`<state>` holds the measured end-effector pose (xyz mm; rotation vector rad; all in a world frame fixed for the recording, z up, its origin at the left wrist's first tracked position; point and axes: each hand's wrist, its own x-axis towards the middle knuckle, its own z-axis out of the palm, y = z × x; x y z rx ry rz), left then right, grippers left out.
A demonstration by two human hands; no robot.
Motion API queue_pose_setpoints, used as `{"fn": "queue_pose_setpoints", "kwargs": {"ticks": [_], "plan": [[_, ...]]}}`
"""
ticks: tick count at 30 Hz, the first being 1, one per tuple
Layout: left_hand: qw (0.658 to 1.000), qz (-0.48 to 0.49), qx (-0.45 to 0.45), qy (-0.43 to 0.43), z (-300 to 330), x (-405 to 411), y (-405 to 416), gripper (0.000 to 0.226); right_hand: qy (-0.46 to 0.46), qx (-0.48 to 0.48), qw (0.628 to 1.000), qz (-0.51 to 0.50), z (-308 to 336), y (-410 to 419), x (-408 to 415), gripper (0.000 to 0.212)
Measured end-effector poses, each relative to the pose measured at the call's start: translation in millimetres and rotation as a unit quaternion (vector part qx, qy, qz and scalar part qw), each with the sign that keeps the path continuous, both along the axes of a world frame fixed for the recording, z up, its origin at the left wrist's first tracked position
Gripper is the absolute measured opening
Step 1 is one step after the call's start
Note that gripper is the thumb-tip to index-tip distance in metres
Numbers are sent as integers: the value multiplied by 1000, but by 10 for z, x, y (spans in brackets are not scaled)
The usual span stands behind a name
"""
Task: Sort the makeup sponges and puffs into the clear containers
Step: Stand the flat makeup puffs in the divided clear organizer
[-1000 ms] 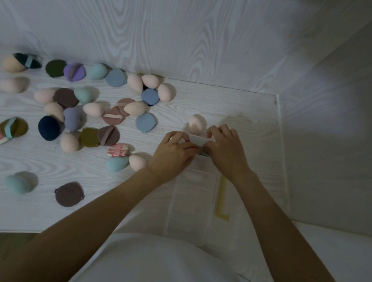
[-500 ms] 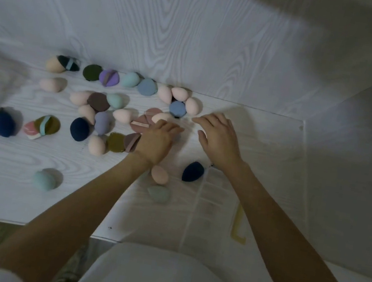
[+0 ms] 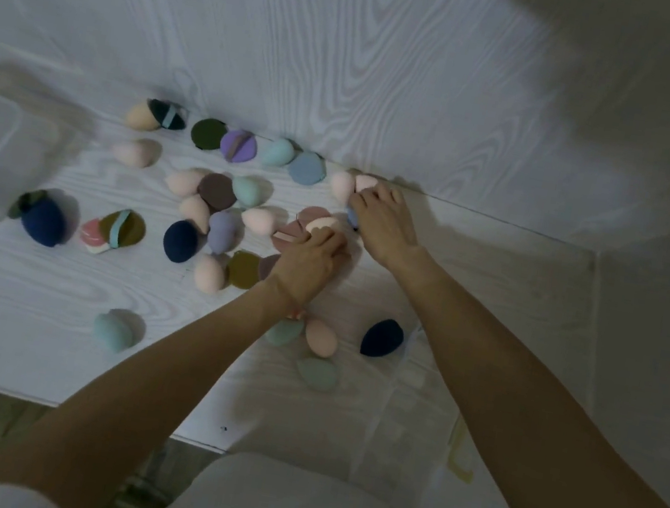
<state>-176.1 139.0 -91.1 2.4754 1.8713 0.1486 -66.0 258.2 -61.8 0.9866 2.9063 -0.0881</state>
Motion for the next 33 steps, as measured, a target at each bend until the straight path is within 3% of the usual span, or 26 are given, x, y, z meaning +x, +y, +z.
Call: {"fn": "queue_pose_setpoints", "kwargs": {"ticks": [5, 9, 12, 16, 18, 20, 22, 25, 28, 33], "plan": [[999, -17, -4, 41, 43, -40, -13, 20, 44, -31, 998, -41, 64, -74, 174, 18], [1000, 0, 14, 14, 127, -64, -8, 22, 224, -77, 961, -145, 242, -348, 493, 9], [992, 44, 6, -119, 282, -25, -77, 9, 351, -126, 896, -241, 452, -648, 852, 8], [914, 160, -24, -372, 530, 235, -246, 14, 440, -150, 805, -369, 639, -1123, 1459, 19], [881, 153, -19, -448, 637, 471, -323, 15, 438, -168, 779, -416, 584, -1270, 1689, 18], [875, 95, -29, -474, 691, 796, -385, 15, 443, -176, 751, -457, 530, -1402, 1909, 18], [899, 35, -32, -435, 705, 1107, -414, 15, 454, -176, 724, -489, 501, -1519, 2060, 17], [950, -27, -4, -310, 657, 1439, -445, 13, 477, -175, 697, -505, 532, -1655, 2150, 16], [976, -56, -1, -209, 491, 1564, -436, 14, 483, -155, 707, -493, 561, -1715, 2191, 17], [992, -64, -4, -108, 375, 1548, -432, 35, 488, -150, 721, -468, 545, -1724, 2169, 22]]}}
